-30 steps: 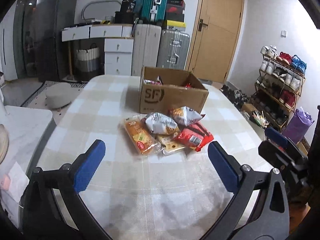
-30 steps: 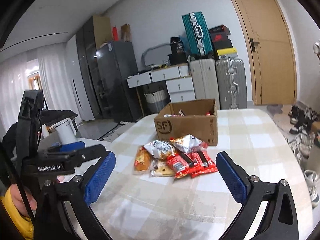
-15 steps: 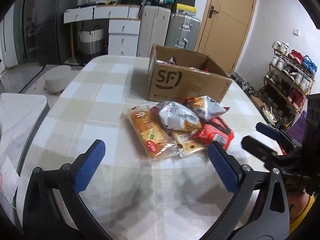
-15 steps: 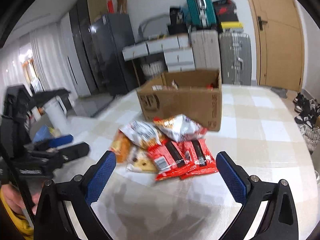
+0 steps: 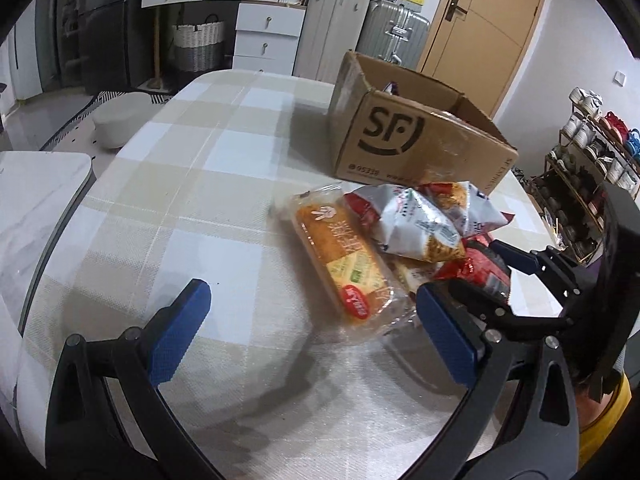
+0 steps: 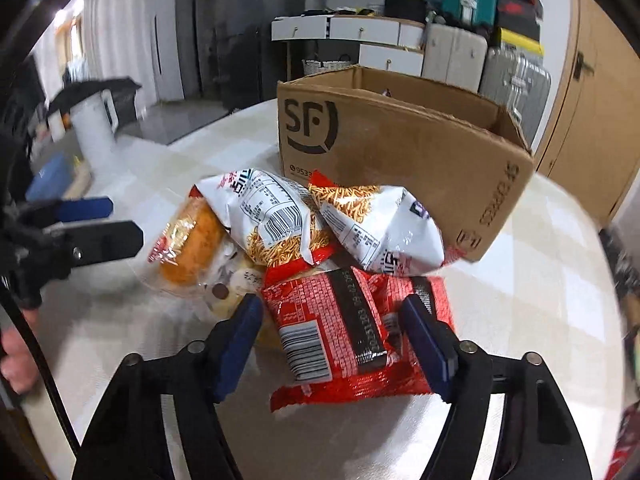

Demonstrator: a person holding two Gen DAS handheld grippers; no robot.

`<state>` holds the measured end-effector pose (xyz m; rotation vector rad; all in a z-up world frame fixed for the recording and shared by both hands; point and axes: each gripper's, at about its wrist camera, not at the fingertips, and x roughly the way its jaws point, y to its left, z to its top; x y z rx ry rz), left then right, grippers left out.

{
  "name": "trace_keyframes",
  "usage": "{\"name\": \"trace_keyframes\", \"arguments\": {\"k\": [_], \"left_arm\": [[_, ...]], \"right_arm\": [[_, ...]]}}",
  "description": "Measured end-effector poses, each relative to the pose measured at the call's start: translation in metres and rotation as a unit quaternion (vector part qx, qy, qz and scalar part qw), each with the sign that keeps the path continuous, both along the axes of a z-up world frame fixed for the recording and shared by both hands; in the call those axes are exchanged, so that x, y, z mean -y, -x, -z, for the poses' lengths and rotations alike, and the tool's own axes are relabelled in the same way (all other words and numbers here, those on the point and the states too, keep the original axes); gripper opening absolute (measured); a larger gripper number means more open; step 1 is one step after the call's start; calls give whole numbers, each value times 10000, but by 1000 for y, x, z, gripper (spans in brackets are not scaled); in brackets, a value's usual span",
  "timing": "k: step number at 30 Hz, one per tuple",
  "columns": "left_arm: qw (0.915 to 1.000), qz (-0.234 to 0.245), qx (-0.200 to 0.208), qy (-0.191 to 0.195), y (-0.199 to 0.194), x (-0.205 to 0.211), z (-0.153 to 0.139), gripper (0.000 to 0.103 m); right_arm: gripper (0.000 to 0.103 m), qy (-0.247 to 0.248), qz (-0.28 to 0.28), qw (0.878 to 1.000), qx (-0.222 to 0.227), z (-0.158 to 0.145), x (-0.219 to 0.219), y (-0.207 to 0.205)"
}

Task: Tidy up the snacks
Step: 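Grasp the orange cake pack with the left tool while the right tool grasps a red bag, then lift the cake pack and red bag and carry both over the box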

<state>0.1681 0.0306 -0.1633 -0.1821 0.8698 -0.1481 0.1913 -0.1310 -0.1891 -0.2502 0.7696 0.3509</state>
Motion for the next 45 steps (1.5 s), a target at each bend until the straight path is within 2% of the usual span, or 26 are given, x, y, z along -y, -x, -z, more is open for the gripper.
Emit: {"name": "trace_keyframes", "arguments": {"k": [1, 2, 6, 12, 16, 18, 21, 24, 26, 28, 29, 31, 32, 33, 36, 40, 45], "left_arm": [[10000, -9, -24, -2, -2, -1, 2, 102], [10000, -21, -53, 7, -4, -2, 3, 102], [10000, -20, -88, 3, -4, -2, 4, 102], [9999, -9, -111, -68, 0, 0, 1, 102], [9997, 18, -242, -98, -4, 3, 1, 102], [9994, 42, -345, -38, -8, 6, 3, 102], [9985, 42, -544, -3, -21, 10, 6, 102], [9977, -43, -684, 8, -34, 13, 11, 102], [9957, -83, -919, -24, -45, 17, 18, 102], [9939, -90, -1103, 6, -52, 20, 25, 96], [9931, -114, -1168, 1, -55, 22, 28, 83], [9939, -71, -1099, -25, -54, 25, 28, 72], [9945, 78, -1041, 99, -53, 27, 27, 47], [9944, 171, -1023, 196, -52, 28, 27, 38], [9945, 201, -992, 272, -46, 28, 24, 33], [9947, 155, -978, 264, -33, 23, 22, 33], [9977, 139, -658, 96, -3, 17, -1, 33]], "right_arm": [[58, -26, -43, 10000, 11, 0, -1, -1], [53, -97, -93, 9999, -40, 1, -1, 0], [46, -167, -67, 9997, -173, 8, -2, 1], [45, -982, 60, 9951, -122, -5, 18, 10], [45, -1976, 117, 9801, -121, -13, 44, 17], [45, -2284, 88, 9734, -135, -13, 52, 19], [45, -2469, 126, 9688, -190, -9, 59, 21], [45, -2691, 50, 9631, -42, -14, 65, 26], [45, -2766, -5, 9610, -10, -15, 67, 28], [45, -2848, -66, 9586, 32, -15, 67, 31], [45, -2881, -80, 9575, 47, -16, 68, 32], [45, -2900, -83, 9570, 65, -16, 68, 34], [45, -2895, -82, 9571, 64, -16, 68, 34], [45, -2896, -89, 9571, 66, -16, 68, 34], [45, -2858, -122, 9581, 103, -16, 67, 36], [45, -2804, -156, 9595, 212, -19, 65, 40], [45, -2745, -114, 9609, 357, -21, 64, 44]]}}
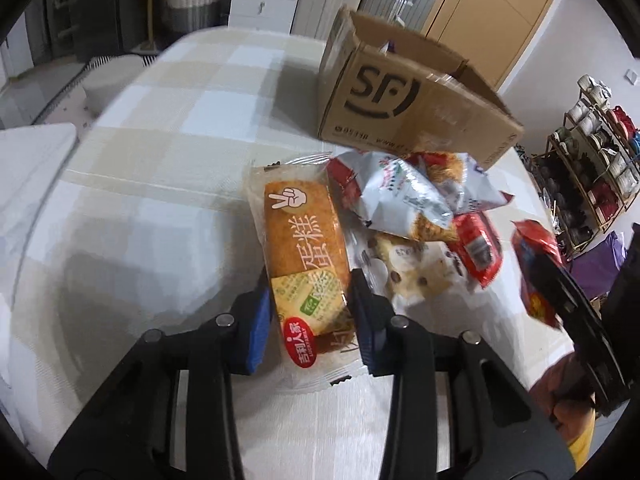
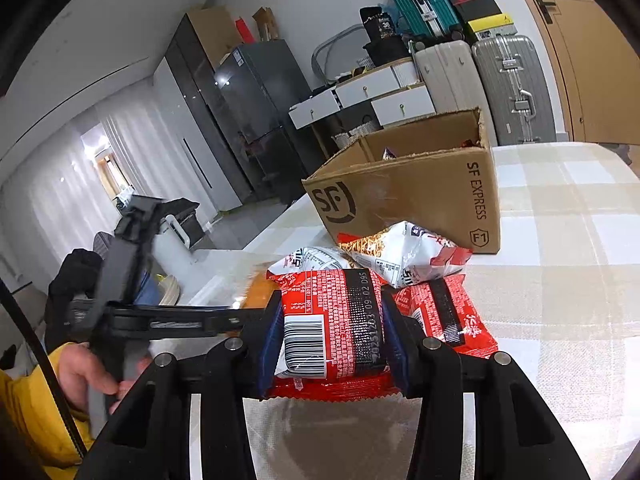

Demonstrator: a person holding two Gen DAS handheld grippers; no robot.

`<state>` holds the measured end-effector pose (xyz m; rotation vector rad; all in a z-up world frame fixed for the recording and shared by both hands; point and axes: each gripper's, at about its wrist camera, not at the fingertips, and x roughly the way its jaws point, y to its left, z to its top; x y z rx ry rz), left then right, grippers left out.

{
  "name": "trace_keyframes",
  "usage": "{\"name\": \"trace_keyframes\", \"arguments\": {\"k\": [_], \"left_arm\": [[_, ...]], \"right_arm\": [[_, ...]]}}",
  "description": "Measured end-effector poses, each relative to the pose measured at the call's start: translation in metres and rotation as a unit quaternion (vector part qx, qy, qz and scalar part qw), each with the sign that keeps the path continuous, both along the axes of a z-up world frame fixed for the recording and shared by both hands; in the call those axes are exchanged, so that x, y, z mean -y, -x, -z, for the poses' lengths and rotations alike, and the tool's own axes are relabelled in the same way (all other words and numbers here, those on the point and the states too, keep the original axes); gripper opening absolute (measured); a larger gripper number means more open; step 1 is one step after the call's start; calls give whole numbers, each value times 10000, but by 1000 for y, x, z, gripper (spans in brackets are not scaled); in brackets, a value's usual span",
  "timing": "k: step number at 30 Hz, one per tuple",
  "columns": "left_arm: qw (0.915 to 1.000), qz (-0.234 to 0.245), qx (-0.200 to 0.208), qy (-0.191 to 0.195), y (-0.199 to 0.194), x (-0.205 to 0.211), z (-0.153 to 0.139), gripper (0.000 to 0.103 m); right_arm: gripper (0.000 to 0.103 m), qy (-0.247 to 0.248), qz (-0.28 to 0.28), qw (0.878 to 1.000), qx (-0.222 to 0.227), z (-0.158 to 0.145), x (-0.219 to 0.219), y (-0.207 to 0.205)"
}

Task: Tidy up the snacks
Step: 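Lift the cake pack and red bag and carry both over the box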

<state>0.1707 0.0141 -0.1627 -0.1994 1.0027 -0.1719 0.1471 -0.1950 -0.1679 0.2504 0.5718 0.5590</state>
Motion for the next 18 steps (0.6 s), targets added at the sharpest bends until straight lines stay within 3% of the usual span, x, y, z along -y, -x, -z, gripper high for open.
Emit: {"name": "trace_keyframes", "arguments": {"k": [6, 14, 18], "left_arm": [[9971, 166, 720, -206, 48, 4, -49, 33], [9870, 492, 1515, -207, 94, 17, -108, 33], [9803, 620, 1867, -164, 117, 20, -135, 33]], "right_arm": [[45, 129, 216, 9995, 178, -17, -2, 21], [45, 243, 323, 9961, 788, -83, -12, 73], [45, 313, 523, 9943, 875, -108, -15, 90]]}}
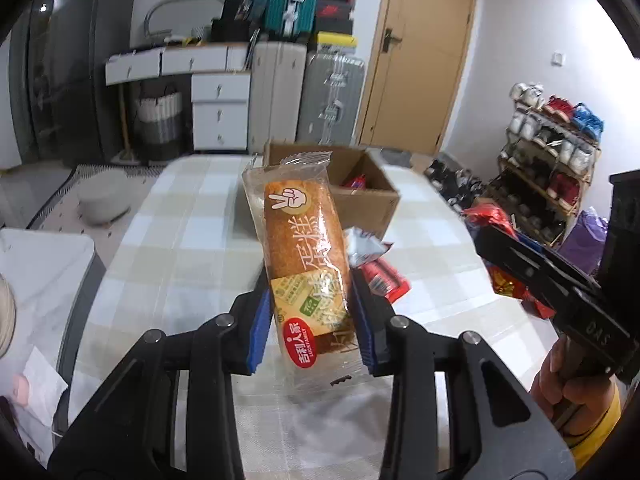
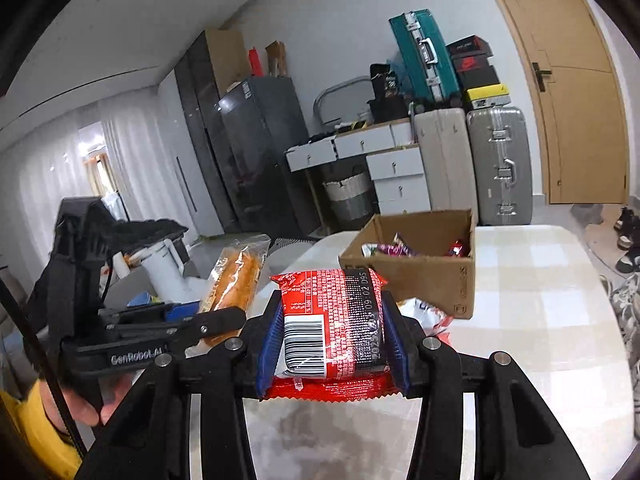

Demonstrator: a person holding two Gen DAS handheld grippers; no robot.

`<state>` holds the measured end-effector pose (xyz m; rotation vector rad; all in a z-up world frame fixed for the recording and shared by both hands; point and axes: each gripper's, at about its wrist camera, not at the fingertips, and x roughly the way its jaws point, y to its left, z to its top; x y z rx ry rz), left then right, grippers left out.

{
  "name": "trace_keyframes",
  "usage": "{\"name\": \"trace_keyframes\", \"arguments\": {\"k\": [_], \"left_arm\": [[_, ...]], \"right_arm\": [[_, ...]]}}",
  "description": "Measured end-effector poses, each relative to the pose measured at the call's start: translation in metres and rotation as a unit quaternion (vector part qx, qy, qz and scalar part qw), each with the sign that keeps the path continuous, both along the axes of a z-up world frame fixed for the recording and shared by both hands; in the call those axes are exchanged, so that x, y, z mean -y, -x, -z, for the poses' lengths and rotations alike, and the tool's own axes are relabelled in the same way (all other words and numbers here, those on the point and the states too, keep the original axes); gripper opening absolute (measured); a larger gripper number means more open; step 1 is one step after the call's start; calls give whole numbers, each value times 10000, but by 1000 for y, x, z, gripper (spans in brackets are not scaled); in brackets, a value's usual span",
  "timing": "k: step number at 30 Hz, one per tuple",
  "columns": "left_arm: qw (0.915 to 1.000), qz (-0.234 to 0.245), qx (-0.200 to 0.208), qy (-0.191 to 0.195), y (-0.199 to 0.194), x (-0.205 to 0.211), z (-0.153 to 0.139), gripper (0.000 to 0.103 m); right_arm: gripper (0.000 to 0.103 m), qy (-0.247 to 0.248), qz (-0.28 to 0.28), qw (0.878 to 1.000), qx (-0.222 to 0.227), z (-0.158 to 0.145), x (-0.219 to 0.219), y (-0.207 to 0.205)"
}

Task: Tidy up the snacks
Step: 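Lift the cake pack and red bag and carry both over the box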

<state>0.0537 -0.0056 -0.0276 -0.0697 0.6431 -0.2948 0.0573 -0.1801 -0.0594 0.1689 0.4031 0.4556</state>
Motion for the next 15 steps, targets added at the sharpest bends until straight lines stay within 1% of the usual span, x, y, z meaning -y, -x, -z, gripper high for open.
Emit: {"name": "trace_keyframes", "arguments": {"k": [5, 7, 10, 15], "left_arm": [[9994, 66, 278, 190, 32, -6, -26, 33], [9992, 125, 315, 219, 44, -5, -32, 33], [9985, 237, 425, 268, 62, -5, -38, 33], [9977, 382, 448, 324, 86, -3, -41, 33]], "right_arm": [[45, -207, 77, 9998, 35, -21, 2, 24], [45, -252, 142, 9996, 36, -26, 3, 34], [45, -288, 230, 9993, 57, -28, 3, 49], [45, -239, 223, 9995, -40, -22, -1, 65]]}}
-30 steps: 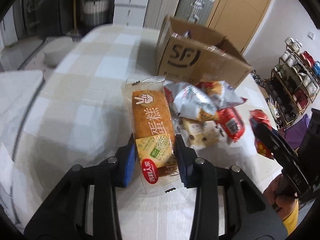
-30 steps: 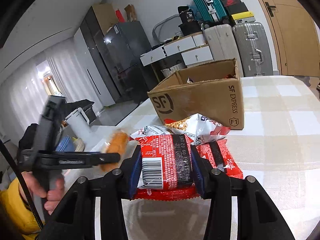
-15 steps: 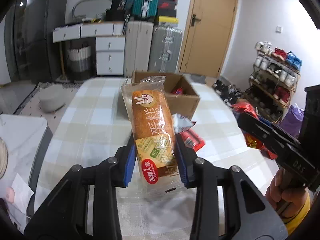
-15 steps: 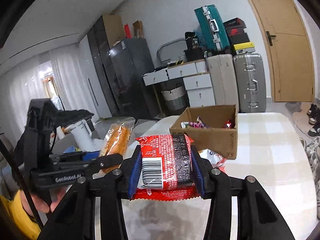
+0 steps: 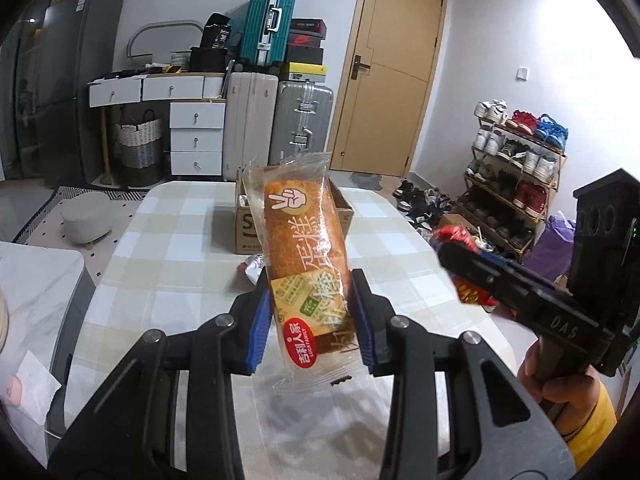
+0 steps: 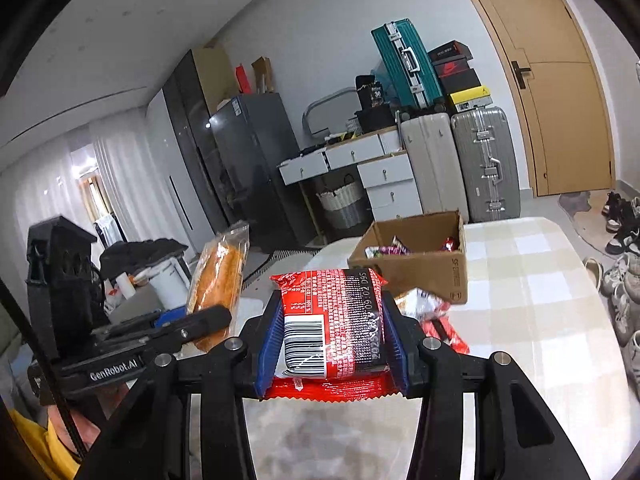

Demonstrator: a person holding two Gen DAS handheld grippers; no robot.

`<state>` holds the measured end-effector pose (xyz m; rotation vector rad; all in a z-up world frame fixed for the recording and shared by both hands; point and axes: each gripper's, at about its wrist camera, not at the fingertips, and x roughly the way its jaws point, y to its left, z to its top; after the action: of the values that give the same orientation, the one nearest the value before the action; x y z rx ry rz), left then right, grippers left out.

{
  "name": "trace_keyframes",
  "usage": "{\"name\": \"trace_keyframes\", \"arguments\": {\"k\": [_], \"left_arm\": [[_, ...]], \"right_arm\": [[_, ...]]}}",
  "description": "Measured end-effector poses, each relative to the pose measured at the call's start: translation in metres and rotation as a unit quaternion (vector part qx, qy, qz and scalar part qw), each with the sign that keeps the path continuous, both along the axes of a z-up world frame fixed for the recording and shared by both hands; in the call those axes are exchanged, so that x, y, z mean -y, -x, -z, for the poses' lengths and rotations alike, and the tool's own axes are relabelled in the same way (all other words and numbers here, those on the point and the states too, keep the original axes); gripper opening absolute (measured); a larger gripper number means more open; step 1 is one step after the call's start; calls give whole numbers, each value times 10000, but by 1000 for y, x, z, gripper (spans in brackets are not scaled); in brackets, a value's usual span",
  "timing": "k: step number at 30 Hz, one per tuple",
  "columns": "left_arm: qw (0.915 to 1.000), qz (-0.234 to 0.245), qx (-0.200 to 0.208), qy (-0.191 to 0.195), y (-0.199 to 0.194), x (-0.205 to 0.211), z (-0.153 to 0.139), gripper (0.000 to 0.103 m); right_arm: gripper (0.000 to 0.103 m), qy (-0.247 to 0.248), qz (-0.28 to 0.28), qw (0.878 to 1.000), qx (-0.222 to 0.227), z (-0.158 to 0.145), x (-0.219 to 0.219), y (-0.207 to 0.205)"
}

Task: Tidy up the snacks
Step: 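Lift the cake pack and red bag and carry both over the box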

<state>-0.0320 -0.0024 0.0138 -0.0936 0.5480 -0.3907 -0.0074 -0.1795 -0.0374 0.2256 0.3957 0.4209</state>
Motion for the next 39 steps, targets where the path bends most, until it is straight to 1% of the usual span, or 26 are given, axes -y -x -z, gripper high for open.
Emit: {"name": "trace_keyframes", "arguments": {"k": [3, 8, 12, 17, 24, 27, 30, 35, 39], "left_arm": [[10000, 24, -37, 58, 8, -3, -1, 33], [9999, 3, -71, 90, 15, -6, 1, 33], [9999, -9, -133, 68, 2, -8, 10, 33], [9996, -105, -244, 42, -16, -6, 11, 33], [9996, -190, -219, -74, -59, -2, 5, 33], [9995, -113, -280, -80, -82, 2, 0, 33], [9994, -59, -338, -19, -107, 7, -8, 33], [9996, 24, -226, -162, -150, 20, -29, 33], [9992, 137, -302, -206, -192, 31, -43, 34]], "right_arm": [[46, 96, -45, 9999, -64, 5, -5, 7], [46, 132, -40, 9998, -107, 6, -11, 5], [46, 156, -83, 9998, -56, 2, -11, 0], [46, 153, -177, 9997, 33, -3, -13, -15], [46, 139, -335, 9992, 171, -19, -17, -47], [46, 193, -359, 9988, 262, -30, -16, -64], [45, 203, -333, 9988, 280, -40, -11, -85], [46, 280, -289, 9990, 190, -57, -1, -128], [46, 341, -250, 9990, 171, -72, 6, -160]]}}
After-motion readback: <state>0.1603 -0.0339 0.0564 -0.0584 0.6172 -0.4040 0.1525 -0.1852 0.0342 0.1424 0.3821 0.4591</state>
